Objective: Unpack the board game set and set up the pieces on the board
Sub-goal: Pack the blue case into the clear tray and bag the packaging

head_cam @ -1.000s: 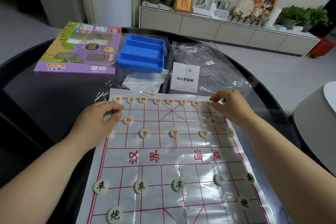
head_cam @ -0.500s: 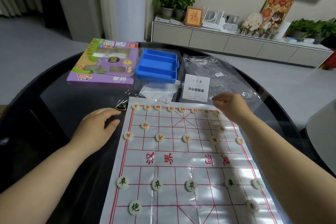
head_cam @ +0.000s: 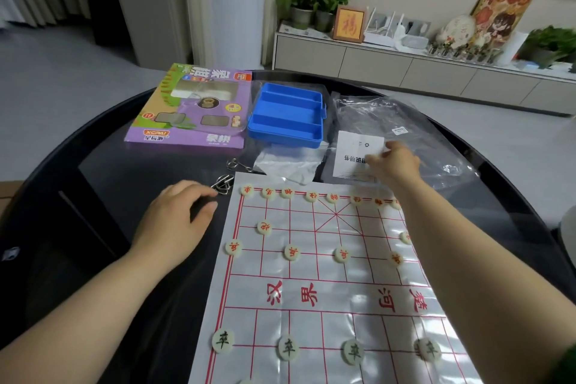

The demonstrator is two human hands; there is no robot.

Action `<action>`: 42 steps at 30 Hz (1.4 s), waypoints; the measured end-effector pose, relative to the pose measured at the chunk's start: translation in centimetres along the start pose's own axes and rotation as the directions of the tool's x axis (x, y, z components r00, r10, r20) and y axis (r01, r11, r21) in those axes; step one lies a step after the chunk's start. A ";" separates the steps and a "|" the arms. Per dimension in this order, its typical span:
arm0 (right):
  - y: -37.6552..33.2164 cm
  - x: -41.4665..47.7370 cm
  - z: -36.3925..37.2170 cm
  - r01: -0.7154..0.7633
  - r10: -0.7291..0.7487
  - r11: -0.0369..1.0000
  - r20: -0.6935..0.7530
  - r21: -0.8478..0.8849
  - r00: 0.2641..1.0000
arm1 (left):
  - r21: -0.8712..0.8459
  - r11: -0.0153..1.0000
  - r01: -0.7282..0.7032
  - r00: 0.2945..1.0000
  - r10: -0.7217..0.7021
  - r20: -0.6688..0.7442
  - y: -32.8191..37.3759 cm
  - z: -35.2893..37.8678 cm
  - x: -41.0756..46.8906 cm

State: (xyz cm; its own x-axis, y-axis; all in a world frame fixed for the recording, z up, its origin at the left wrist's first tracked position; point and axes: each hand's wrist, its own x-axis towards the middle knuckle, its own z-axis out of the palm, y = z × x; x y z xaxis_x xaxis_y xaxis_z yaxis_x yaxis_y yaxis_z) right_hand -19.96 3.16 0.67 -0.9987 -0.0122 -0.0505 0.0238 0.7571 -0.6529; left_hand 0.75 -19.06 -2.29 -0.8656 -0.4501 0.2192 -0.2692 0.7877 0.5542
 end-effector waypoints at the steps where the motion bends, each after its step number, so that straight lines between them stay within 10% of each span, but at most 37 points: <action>1: 0.0 0.2 0.0 -0.021 0.021 1.000 0.007 0.020 1.000 | 0.006 1.000 -0.013 1.000 0.013 0.005 0.2 -0.1 0.4; 17: -0.9 -1.2 -2.3 -0.061 0.006 0.891 0.124 0.449 0.992 | -0.236 0.950 0.204 0.979 -0.197 0.052 4.8 -0.4 11.7; 24: -0.2 -0.7 -2.6 -0.026 -0.019 0.867 0.085 0.498 0.996 | 0.046 0.978 0.206 0.972 -0.210 0.109 5.2 1.5 14.3; 30: -0.2 -0.4 -2.4 0.021 -0.052 0.874 0.050 0.486 0.997 | -0.074 0.964 0.255 0.963 -0.261 -0.074 4.1 0.6 12.1; 42: 0.0 -1.5 -3.9 -0.127 0.025 0.833 0.192 0.539 0.981 | -0.644 0.421 0.639 0.740 -0.566 0.363 2.6 -0.8 12.0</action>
State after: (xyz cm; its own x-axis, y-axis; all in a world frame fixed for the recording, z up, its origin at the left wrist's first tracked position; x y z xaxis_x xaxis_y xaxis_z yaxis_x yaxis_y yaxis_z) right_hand -18.62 5.78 3.70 -0.9702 -0.1189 -0.2111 0.1711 0.2805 -0.9445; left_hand -9.96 -22.78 2.40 -0.6415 -0.6261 -0.4433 -0.3946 -0.2263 0.8906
